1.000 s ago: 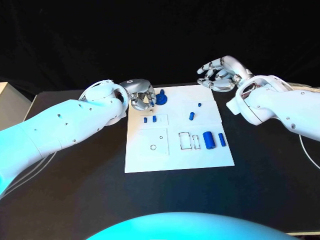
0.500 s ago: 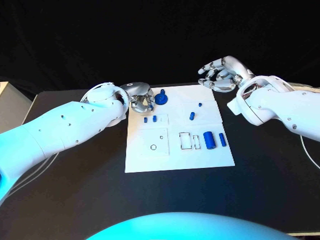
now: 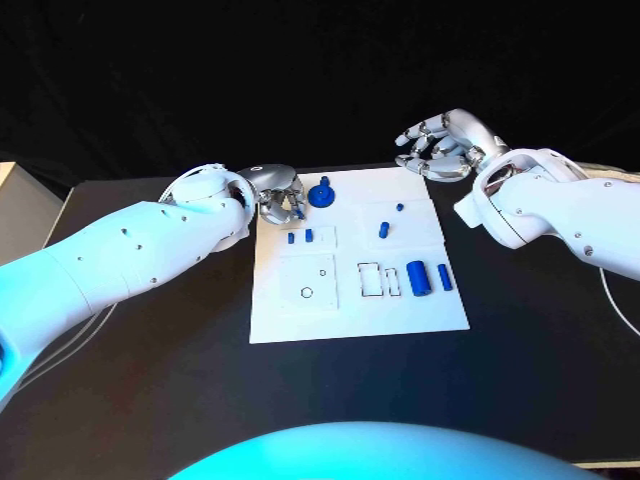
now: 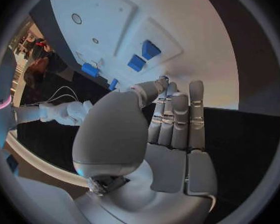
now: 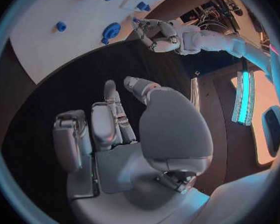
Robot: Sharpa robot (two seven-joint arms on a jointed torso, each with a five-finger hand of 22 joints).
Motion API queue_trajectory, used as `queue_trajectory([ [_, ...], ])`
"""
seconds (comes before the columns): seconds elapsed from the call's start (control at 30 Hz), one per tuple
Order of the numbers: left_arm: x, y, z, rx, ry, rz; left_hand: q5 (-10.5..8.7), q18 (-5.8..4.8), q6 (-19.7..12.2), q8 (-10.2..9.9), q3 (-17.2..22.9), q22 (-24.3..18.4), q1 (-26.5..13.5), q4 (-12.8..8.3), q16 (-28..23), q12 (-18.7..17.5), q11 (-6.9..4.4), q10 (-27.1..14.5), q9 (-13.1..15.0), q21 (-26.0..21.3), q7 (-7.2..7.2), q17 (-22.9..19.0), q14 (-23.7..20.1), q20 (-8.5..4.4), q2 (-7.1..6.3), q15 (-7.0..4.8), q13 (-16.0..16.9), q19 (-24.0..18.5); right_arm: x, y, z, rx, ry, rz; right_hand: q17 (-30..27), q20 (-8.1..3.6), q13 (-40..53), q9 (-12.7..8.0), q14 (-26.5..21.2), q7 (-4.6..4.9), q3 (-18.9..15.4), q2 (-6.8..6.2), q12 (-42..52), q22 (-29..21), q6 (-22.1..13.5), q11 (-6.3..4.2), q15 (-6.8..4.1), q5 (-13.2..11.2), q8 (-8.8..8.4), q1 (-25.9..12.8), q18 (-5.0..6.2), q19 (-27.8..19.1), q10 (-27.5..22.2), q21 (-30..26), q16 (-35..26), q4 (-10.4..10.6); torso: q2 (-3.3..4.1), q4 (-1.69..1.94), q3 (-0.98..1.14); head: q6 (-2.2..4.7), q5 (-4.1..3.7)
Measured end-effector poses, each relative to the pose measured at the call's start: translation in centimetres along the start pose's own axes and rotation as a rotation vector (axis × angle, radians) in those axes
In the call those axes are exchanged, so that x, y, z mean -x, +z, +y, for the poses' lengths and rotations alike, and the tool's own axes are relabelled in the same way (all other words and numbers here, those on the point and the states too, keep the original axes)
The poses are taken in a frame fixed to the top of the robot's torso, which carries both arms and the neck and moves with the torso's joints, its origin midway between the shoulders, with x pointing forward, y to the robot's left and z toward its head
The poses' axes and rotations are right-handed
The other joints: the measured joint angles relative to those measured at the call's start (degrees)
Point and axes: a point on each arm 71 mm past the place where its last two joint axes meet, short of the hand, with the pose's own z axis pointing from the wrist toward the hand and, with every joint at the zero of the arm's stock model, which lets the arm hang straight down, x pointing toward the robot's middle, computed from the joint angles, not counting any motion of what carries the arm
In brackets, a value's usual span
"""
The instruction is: Assemble the parts on the task board
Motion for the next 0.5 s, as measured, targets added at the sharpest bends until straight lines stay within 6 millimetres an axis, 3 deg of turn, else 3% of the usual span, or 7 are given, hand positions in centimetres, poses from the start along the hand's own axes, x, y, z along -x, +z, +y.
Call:
queue_trajectory([
  [0.5,-0.12,0.04,-0.07,-0.002,-0.004,0.013,0.00,0.00,0.0,0.0,0.0,0.0,0.0,0.0,0.0,0.0,0.00,0.0,0.0,0.0,0.00,-0.1,0.0,0.00,0.00,0.00,0.0,0.0,-0.02,0.01,0.02,0.000,0.000,0.000,0.0,0.00,0.0,0.0,0.0,0.06,0.0,0.00,0.0,0.0,0.1,0.06,0.00,0.0,0.00,0.0,0.00,0.0,0.1,0.0,0.0,0.0,-0.03,0.02,-0.05,-0.17,-0.05],
])
